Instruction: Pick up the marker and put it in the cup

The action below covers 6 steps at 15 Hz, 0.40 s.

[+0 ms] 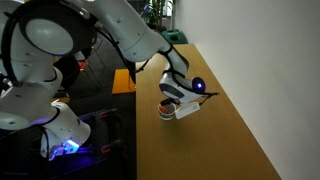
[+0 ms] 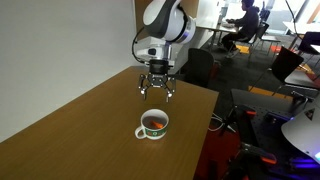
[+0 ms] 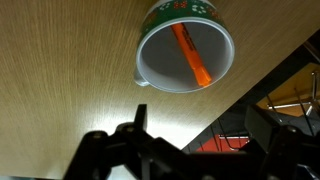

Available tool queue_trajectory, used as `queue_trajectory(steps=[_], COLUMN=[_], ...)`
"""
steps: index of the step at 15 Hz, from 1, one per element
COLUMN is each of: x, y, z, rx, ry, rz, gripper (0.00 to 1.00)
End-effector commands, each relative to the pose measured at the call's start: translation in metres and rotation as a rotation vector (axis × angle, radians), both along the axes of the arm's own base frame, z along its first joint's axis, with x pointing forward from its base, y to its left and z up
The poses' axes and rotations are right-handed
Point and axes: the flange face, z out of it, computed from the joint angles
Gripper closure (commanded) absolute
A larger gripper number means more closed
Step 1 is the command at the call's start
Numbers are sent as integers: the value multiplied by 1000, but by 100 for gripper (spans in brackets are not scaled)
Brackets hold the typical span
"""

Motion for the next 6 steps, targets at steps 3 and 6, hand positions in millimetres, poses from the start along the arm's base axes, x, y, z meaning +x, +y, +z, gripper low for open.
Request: queue_trajectory(steps=[3, 6], x=[-7, -8], y=[1, 1], z=[2, 3], rx=[-2, -2], ry=[1, 0], rz=[-10, -11], gripper=[0, 0])
